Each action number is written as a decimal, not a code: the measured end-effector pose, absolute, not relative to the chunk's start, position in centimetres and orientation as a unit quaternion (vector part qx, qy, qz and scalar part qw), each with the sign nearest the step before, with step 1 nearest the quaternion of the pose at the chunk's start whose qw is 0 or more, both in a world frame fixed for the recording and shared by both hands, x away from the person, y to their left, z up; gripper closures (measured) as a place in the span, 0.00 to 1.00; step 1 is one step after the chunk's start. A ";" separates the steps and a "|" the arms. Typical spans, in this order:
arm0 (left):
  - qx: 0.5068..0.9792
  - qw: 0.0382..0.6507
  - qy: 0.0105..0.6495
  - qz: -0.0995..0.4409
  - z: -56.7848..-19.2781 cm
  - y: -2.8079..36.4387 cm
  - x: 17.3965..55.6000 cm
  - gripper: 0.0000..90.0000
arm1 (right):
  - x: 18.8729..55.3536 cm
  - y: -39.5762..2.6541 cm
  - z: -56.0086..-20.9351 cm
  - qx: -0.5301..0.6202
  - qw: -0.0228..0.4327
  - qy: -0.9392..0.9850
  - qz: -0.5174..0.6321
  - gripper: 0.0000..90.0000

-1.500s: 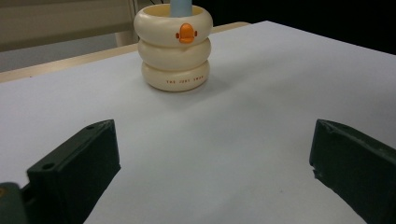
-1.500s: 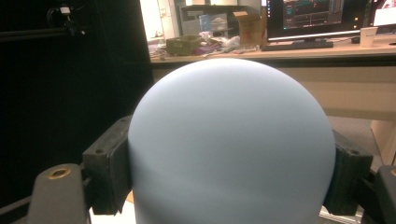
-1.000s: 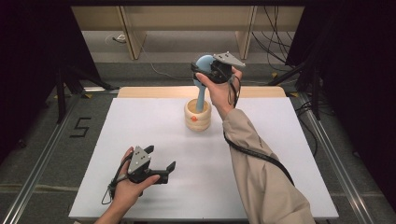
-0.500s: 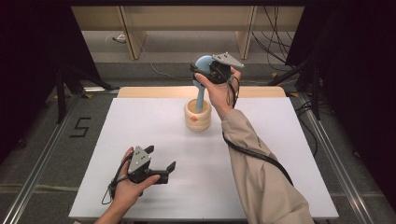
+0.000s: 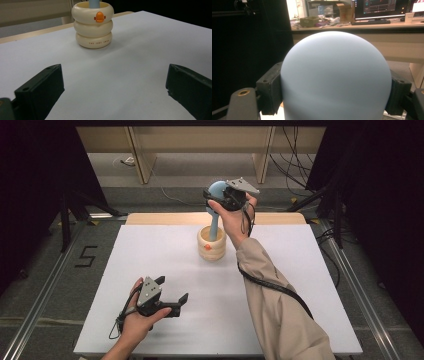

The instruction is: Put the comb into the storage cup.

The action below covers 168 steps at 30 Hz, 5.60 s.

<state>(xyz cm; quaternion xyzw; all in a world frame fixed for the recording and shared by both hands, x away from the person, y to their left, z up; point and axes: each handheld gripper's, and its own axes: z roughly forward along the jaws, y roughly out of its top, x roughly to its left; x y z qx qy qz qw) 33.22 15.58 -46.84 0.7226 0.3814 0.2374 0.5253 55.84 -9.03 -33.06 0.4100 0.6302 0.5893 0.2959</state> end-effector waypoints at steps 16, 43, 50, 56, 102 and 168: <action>0.723 0.525 0.381 0.237 -46.9 15.6 33.2 0.01 | 56.1 -8.9 -33.7 0.411 0.293 0.634 0.586 0.23; 0.723 0.525 0.381 0.236 -46.9 15.5 33.2 0.01 | 56.3 -9.0 -34.7 0.417 0.291 0.641 0.575 0.23; 0.724 0.525 0.380 0.236 -46.9 15.5 33.2 0.01 | 56.3 -8.9 -34.8 0.416 0.290 0.642 0.574 0.23; 0.724 0.525 0.380 0.236 -46.9 15.5 33.2 0.01 | 56.3 -8.9 -35.1 0.418 0.290 0.644 0.572 0.23; 0.725 0.525 0.378 0.234 -47.0 15.4 33.2 0.01 | 56.7 -8.7 -36.4 0.415 0.294 0.653 0.561 0.23; 0.725 0.524 0.380 0.235 -47.0 15.3 33.3 0.02 | 55.2 -8.9 -39.3 0.397 0.289 0.654 0.575 0.23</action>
